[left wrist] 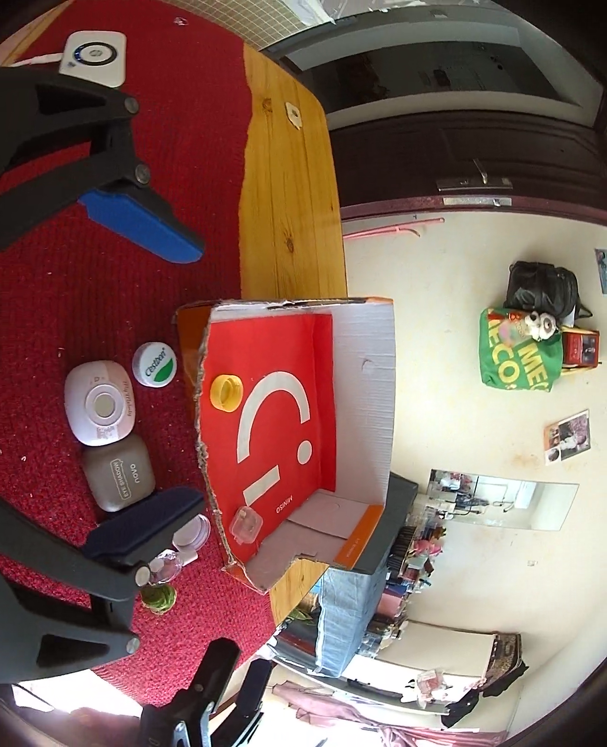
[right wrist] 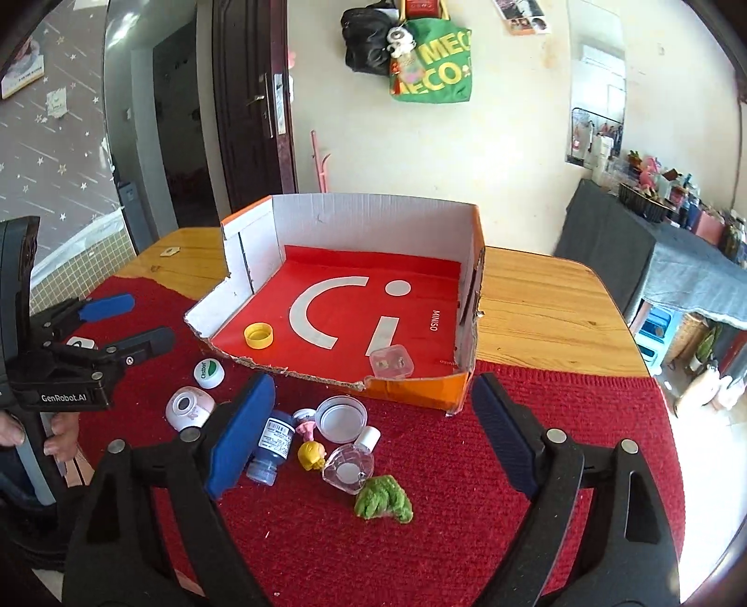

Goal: Organize objects
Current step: 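Withdraw both open tools from the cardboard box back over the mat, then grasp the green fuzzy toy with the right tool while the left tool grasps the pink-white round device, then lower both held items into the cardboard box and open both tools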

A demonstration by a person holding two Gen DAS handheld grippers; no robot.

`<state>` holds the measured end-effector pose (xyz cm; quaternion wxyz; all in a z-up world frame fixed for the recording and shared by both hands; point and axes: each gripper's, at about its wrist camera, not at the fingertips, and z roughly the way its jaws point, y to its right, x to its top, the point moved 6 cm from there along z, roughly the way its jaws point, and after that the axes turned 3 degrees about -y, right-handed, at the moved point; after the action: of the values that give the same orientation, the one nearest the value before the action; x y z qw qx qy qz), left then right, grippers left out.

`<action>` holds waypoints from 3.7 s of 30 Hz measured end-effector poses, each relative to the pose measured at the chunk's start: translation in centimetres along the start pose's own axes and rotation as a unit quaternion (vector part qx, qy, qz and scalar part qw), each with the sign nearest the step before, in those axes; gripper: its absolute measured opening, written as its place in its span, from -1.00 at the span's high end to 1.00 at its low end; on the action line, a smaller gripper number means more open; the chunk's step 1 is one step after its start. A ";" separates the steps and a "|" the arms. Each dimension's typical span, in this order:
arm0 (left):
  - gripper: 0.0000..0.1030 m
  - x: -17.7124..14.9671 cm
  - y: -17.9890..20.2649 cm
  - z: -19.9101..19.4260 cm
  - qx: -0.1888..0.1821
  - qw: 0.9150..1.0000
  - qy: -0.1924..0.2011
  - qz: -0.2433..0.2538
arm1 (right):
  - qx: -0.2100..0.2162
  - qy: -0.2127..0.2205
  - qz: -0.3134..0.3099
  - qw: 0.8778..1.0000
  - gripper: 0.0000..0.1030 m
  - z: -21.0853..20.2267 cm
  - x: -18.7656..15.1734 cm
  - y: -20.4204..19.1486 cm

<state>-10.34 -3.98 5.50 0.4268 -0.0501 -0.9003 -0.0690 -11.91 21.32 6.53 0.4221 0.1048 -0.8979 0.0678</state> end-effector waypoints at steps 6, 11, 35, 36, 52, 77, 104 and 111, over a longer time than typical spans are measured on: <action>-0.96 -2.2 2.2 2.2 0.009 1.000 -0.012 -0.026 | -0.027 0.017 0.025 0.999 -0.81 -0.1 -3.8 0.7; -0.96 -3.4 2.8 3.4 0.011 0.999 -0.036 -0.019 | -0.010 -0.018 0.057 0.998 -0.81 2.2 -6.6 1.4; -0.84 -4.5 1.2 7.8 0.021 0.994 -0.110 -0.016 | -0.027 -0.061 0.062 0.996 -0.80 4.1 -8.2 3.5; -0.76 -4.4 1.3 7.8 0.019 0.994 -0.109 -0.014 | -0.028 -0.061 0.060 0.996 -0.77 4.1 -8.2 3.5; -0.09 -4.6 3.0 7.0 -0.032 0.994 -0.103 0.003 | -0.003 -0.053 0.010 0.999 0.38 3.9 -8.6 1.2; -0.09 3.2 7.6 5.7 -0.153 0.978 -0.094 0.104 | 0.103 -0.018 -0.031 0.994 0.38 2.6 -0.5 -1.0; -0.10 5.4 9.5 16.4 -0.277 0.893 -0.264 0.237 | 0.199 -0.202 -0.129 0.950 0.35 14.1 1.1 -2.5; -0.10 5.4 9.7 17.6 -0.276 0.884 -0.281 0.251 | 0.205 -0.215 -0.140 0.944 0.34 14.7 1.2 -2.7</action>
<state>-25.69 8.69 -0.54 0.1273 -0.4080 -0.8842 -0.1884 -22.95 15.42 -1.83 0.1932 0.3263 -0.9102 0.1667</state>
